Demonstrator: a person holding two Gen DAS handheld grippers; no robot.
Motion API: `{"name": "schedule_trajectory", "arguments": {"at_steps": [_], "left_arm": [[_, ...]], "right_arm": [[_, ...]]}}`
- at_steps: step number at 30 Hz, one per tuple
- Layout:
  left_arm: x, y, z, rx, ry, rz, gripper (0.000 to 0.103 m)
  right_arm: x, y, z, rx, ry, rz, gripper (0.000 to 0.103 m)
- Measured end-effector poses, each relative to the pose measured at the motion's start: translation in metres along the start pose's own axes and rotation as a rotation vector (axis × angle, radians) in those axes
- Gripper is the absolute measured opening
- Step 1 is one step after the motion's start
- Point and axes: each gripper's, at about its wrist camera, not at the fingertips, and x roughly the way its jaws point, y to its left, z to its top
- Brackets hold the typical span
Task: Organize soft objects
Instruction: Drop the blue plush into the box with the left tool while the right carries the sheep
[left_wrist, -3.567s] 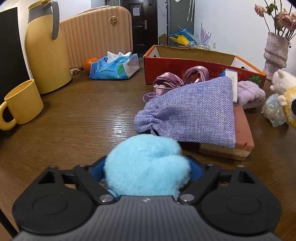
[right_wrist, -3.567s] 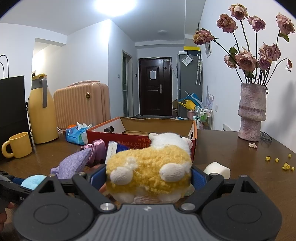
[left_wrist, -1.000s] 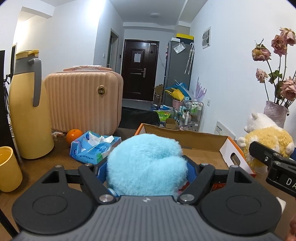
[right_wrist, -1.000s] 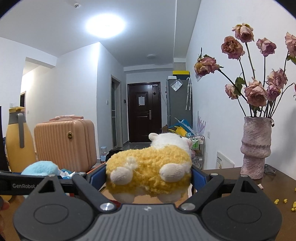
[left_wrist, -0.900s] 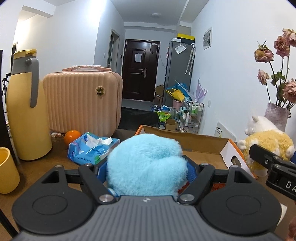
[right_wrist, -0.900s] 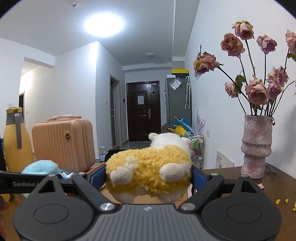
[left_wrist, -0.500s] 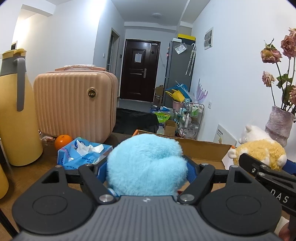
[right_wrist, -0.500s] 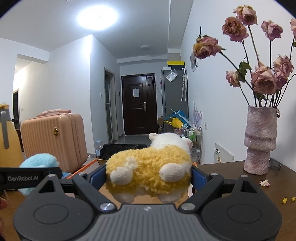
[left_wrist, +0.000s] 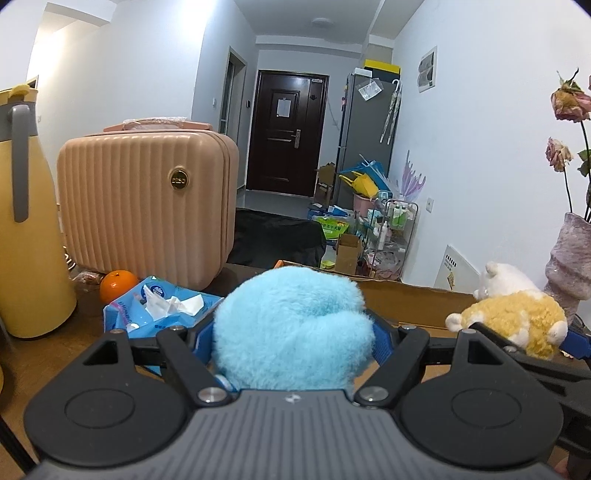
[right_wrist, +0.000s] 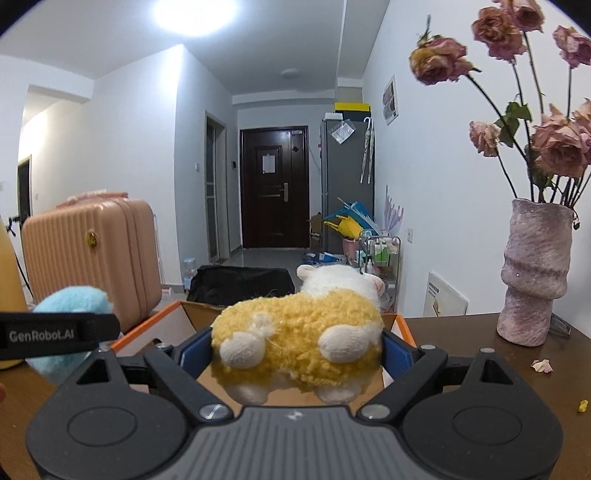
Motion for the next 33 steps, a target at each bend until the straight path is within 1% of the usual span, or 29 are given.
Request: {"name": "schedule_trajectory", "arguments": {"at_steps": [7,16,24,33], "left_arm": [[0.019,-0.001,0.005,0.000,0.008,0.008,0.079],[0.043,-0.003,0.008,0.006,0.026,0.027,0.079],[0.061,-0.008,0.001,0.033,0.056,0.046,0.079],[0.073,-0.006,-0.008,0.038,0.057,0.036,0.079]], "right_arm": [[0.022,0.007,0.000,-0.021,0.048,-0.020,0.091],[0.046,0.009,-0.002,-0.011,0.106,-0.046,0.091],[0.062,0.010,-0.010,-0.015,0.155,-0.056,0.091],[0.072,0.013,-0.025,-0.028,0.197,-0.058,0.092]]}}
